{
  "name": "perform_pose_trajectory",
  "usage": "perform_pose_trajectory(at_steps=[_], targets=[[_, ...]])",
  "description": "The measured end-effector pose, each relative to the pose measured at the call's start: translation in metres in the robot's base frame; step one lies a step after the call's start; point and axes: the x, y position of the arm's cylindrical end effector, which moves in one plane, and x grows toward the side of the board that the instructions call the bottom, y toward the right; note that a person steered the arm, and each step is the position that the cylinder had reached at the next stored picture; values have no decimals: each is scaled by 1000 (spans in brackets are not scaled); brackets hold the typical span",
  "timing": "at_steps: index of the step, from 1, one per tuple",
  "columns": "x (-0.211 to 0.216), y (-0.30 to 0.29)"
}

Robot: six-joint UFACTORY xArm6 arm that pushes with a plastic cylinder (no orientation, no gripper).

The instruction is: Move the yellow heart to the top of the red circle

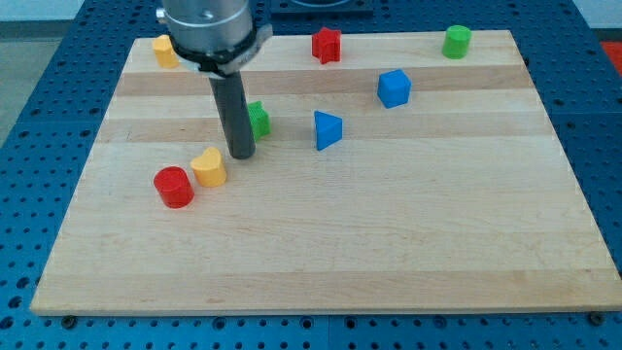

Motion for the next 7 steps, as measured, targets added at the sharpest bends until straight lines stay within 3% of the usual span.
perform_pose_trajectory(at_steps=[3, 7], targets=[[31, -5], [30, -30]])
